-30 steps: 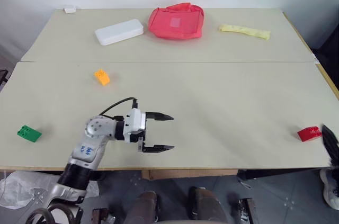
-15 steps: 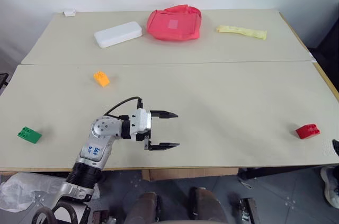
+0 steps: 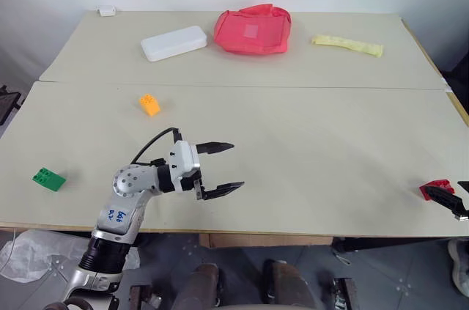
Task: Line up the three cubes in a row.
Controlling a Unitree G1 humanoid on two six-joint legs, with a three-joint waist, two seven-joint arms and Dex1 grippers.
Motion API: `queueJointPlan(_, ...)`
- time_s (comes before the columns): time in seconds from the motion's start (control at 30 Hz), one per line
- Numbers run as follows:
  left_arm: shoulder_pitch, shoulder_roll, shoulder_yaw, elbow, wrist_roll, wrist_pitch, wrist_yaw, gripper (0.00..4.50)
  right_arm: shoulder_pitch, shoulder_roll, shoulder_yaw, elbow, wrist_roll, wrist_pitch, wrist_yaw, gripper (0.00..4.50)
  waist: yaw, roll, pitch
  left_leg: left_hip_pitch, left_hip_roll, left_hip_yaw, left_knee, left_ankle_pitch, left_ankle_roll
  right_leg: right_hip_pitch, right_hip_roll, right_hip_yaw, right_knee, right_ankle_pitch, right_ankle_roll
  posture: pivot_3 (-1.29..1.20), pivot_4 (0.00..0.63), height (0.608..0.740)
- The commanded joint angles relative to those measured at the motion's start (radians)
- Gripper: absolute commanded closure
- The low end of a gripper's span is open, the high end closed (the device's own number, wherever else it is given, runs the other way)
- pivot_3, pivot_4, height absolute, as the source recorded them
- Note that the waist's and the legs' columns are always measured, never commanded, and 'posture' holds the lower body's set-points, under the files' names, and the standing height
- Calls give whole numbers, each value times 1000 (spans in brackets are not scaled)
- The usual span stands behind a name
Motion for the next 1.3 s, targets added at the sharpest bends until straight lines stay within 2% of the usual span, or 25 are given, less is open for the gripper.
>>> queueJointPlan(0.03,-11,4,4,-15,-10,-8,-7,0,-24,4,44,31,-41,-52,77,406,0,0,0,0,0,0,0,0,0,0,0,0,0,0,0,0,150,740)
queueJointPlan(0.3,-11,2,0,-19,-25,9,-23,0,-81,24,52,56,-81,-146,144,2989,-3,0,0,0,0,1,0,0,0,0,1,0,0,0,0,0,150,740)
queueJointPlan(0.43,18,9,19,-22,-33,18,-13,0,-94,9,73,-1,-80,-216,247,2990,-10,0,0,0,0,1,0,0,0,0,1,0,1,0,0,0,150,740)
queueJointPlan(0.57,54,20,51,-21,-68,69,-6,0,-185,-24,171,-122,-36,-193,376,2990,-21,0,0,1,0,1,0,0,0,0,1,-1,1,0,0,0,150,740)
queueJointPlan(0.67,102,43,90,-7,-109,131,-10,0,-341,-73,417,-255,-99,-240,537,2990,-40,1,0,2,2,2,0,0,-1,-1,1,0,2,0,0,0,150,740)
queueJointPlan(0.7,119,58,86,-4,-85,113,-16,0,-483,-7,532,-246,-138,-227,540,2990,-40,1,0,2,3,2,0,1,-2,-1,2,0,2,0,0,0,150,740)
queueJointPlan(0.73,136,73,77,-12,-61,97,-22,0,-613,68,636,-220,-183,-218,536,2990,-52,-5,1,1,3,0,0,1,-2,-1,2,0,2,0,0,0,150,740)
queueJointPlan(0.83,158,80,78,-44,-56,96,-5,0,-805,182,806,-157,-271,-214,567,2990,-53,-6,1,2,5,2,0,2,-6,-2,4,0,2,1,-2,0,150,740)
queueJointPlan(0.97,180,59,124,-66,-78,115,58,0,-900,234,905,-64,-344,-213,586,2990,-11,-6,1,-4,3,-9,1,1,-6,-4,1,-8,3,0,-6,0,150,740)
queueJointPlan(1.03,214,60,136,-81,-71,105,70,0,-943,247,948,2,-402,-242,593,2990,-15,-6,1,-6,-1,-11,1,1,-5,-4,-1,-10,4,0,-6,0,150,740)
queueJointPlan(1.3,320,64,161,-155,-74,106,118,0,-992,291,980,119,-451,-260,652,2990,-23,-6,1,-6,-3,-12,0,-1,-1,-3,-2,-14,3,0,-6,0,150,740)
